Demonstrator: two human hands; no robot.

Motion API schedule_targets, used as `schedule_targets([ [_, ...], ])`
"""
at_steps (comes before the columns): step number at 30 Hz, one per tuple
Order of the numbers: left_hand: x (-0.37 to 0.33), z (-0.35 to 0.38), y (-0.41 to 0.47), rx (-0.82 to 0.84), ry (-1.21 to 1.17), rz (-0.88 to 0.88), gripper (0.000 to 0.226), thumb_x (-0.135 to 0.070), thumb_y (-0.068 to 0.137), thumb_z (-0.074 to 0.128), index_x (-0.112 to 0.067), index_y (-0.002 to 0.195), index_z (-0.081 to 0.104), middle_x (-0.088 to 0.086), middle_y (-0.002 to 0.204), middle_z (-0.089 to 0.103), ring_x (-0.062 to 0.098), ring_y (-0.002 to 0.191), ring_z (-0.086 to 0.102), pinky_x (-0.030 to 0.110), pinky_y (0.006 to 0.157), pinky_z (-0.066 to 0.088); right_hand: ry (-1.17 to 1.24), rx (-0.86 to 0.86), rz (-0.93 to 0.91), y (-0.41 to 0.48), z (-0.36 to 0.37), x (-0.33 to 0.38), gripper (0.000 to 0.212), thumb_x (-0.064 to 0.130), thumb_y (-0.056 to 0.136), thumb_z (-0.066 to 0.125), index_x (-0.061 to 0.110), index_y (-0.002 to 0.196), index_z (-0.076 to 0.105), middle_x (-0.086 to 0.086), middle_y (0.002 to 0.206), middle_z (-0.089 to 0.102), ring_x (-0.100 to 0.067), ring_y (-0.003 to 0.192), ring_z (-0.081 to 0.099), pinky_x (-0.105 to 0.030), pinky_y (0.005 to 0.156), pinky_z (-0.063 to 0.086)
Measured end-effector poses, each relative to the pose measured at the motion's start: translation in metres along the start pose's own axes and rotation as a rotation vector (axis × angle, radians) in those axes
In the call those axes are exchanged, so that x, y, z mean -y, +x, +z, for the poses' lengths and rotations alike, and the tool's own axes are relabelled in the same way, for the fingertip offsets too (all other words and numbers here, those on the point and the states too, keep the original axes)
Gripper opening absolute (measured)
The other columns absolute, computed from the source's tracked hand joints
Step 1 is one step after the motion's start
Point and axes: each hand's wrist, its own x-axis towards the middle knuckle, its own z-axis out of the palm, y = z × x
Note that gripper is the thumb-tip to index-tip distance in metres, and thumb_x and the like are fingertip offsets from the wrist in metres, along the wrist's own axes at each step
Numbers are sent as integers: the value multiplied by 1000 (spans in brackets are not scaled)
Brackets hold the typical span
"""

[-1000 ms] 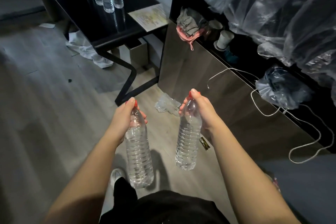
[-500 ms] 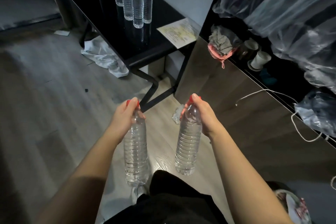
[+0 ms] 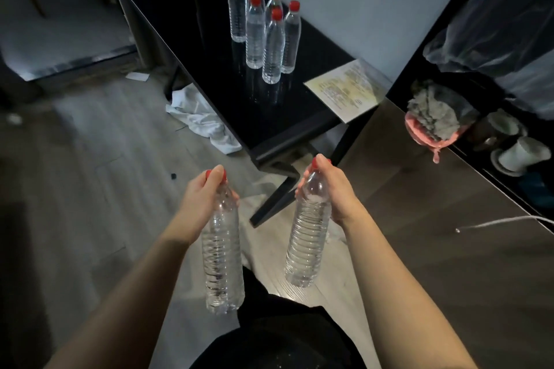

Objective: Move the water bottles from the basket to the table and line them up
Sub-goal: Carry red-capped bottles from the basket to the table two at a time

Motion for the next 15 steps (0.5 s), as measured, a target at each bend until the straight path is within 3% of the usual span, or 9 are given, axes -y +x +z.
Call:
schedule_targets([
  [3,-20,-17,57,-36,-45,-27,37,-33,101,42,-3,83,54,20,75,68,28,68,68,40,67,54,-7,5,16,59,19,23,40,42,96,49,10,75,62,-12,69,67,-27,66,65,-44,79,53],
  [9,-65,-41,155,-54,-49,-8,37,-33,101,42,-8,79,55,10,67,70,36,71,65,47,75,51,-87,30,8,159,52,81,41,45,95,49,11,76,63,-13,73,68,-28,72,67,-44,80,55],
  [15,-92,-57,221,-33,-48,45,35,-29,102,40,-7,78,55,14,66,67,33,66,64,48,73,51,-53,50,-30,229,73,108,40,46,93,53,11,75,63,-15,72,66,-29,69,67,-42,76,53],
])
